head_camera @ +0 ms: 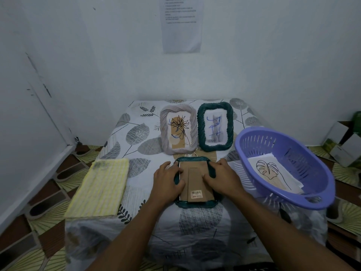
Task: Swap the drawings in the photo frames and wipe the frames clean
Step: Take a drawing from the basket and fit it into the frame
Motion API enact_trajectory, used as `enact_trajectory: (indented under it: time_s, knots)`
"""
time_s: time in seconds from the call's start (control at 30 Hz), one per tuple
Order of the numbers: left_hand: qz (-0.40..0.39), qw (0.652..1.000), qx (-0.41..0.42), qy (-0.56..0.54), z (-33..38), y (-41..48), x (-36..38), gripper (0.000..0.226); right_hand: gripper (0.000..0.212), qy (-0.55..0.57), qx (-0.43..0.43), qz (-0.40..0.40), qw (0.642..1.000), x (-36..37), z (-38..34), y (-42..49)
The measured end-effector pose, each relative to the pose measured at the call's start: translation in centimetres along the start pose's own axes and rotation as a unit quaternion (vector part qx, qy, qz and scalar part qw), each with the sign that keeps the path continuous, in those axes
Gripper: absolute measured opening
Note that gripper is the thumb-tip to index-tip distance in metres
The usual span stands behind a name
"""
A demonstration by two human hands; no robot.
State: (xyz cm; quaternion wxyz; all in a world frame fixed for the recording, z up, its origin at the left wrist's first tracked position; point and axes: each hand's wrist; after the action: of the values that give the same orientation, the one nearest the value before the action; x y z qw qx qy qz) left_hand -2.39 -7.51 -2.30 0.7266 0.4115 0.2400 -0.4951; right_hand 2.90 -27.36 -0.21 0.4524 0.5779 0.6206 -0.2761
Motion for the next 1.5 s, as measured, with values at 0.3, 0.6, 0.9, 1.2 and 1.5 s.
enact_trajectory:
  time_s: [0.3,0.6,0.9,1.2,1.5]
  knots:
    - [0.008,1.000,0.012,0.023,0.3,-0.3,0.0,0.037,0.064,-0.025,-0.006,0.009,1.000,0.5,0.6,0.5]
    - [0.010,1.000,0.013,0.025,0.1,-0.3,0.1,0.040,0.062,-0.043,-0.023,0.004,0.999,0.1,0.0,0.5]
    - [-0.023,1.000,0.002,0.007,-0.1,0.2,-0.1,0.041,0.047,-0.020,-0.019,0.031,0.999,0.4,-0.1,0.3]
    - [-0.009,0.999,0.023,-0.027,-1.3,0.1,-0.9,0.038,0.035,0.058,-0.059,0.067,0.994,1.1,0.7,-0.5]
    - [0.035,0.999,0.012,-0.036,-0.7,-5.5,-1.8,0.043,0.019,0.107,-0.104,0.103,0.983,0.0,2.0,-5.7]
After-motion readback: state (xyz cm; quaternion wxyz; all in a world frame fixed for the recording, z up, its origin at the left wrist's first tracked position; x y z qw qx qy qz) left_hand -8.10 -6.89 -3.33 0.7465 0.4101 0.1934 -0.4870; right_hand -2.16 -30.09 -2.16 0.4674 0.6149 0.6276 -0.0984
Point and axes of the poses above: each hand's wrist, its own y-axis towards the middle knuckle, its own x-axis out of the palm, z = x × y, and after that the axes turned 9 degrees about z, right-handed
